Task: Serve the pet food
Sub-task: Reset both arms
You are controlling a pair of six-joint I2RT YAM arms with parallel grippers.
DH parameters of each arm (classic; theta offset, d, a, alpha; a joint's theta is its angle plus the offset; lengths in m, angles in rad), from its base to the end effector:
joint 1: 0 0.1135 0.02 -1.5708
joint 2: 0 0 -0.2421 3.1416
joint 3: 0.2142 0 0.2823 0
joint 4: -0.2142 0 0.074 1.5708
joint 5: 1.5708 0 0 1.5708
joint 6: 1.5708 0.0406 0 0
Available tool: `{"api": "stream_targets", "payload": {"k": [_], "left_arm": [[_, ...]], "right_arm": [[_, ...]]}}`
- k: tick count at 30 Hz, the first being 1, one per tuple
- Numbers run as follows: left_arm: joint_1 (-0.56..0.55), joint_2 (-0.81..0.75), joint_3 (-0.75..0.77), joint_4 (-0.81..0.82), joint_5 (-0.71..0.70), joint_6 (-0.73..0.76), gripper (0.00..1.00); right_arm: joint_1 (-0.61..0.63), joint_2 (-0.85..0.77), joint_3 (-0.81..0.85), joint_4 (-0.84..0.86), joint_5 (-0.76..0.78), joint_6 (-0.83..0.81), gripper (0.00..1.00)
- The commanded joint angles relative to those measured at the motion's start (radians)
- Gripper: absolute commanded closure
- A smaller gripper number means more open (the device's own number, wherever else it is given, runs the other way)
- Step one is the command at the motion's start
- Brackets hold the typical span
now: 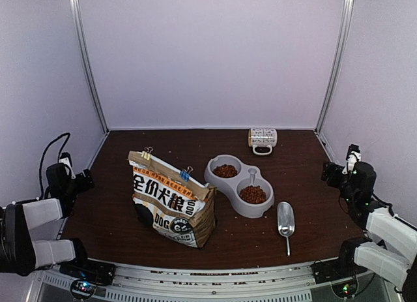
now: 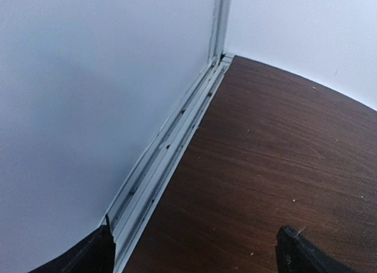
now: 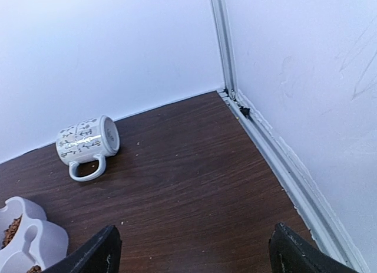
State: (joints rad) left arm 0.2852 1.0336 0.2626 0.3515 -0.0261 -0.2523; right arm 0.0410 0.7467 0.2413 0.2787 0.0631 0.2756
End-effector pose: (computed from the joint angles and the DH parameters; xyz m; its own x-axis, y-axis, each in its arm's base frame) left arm 0.2304 0.0687 0.1256 -0.3026 -0.3487 -0.8870 -0.3921 0.8938 -0.2177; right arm 0.2242 0.0066 0.1712 -0.2105 0.2632 -0.9415 0.0808 0.9645 0.2515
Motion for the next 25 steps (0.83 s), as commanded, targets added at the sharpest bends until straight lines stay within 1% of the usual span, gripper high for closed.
{"api": "stream_targets", "payload": {"k": [1, 2, 5, 8, 12, 15, 20, 25], "left_arm": [[-0.127, 0.081, -0.002, 0.354, -0.071, 0.177, 0.02], [-0.138, 0.114, 0.010, 0.381, -0.069, 0.186, 0.02], [-0.147, 0.199, 0.093, 0.373, -0.082, 0.180, 0.02], [-0.151, 0.255, 0.106, 0.458, -0.086, 0.169, 0.02], [-0.175, 0.305, 0.109, 0.499, -0.078, 0.199, 0.02], [-0.197, 0.322, 0.108, 0.515, -0.089, 0.224, 0.02], [-0.220, 0.340, 0.110, 0.528, -0.108, 0.248, 0.02], [-0.244, 0.355, 0.115, 0.536, -0.149, 0.261, 0.02]], "right_arm": [[-0.012, 0.028, -0.051, 0.277, 0.111, -0.072, 0.12], [-0.012, 0.048, -0.068, 0.351, 0.114, -0.083, 0.12], [-0.015, 0.133, -0.111, 0.532, 0.118, -0.119, 0.12], [-0.019, 0.241, -0.120, 0.654, 0.129, -0.139, 0.11], [-0.022, 0.369, -0.112, 0.780, 0.103, -0.145, 0.12], [-0.024, 0.379, -0.080, 0.721, 0.102, -0.153, 0.12], [-0.024, 0.451, -0.108, 0.866, 0.105, -0.171, 0.11], [-0.024, 0.478, -0.100, 0.874, 0.106, -0.176, 0.12]]}}
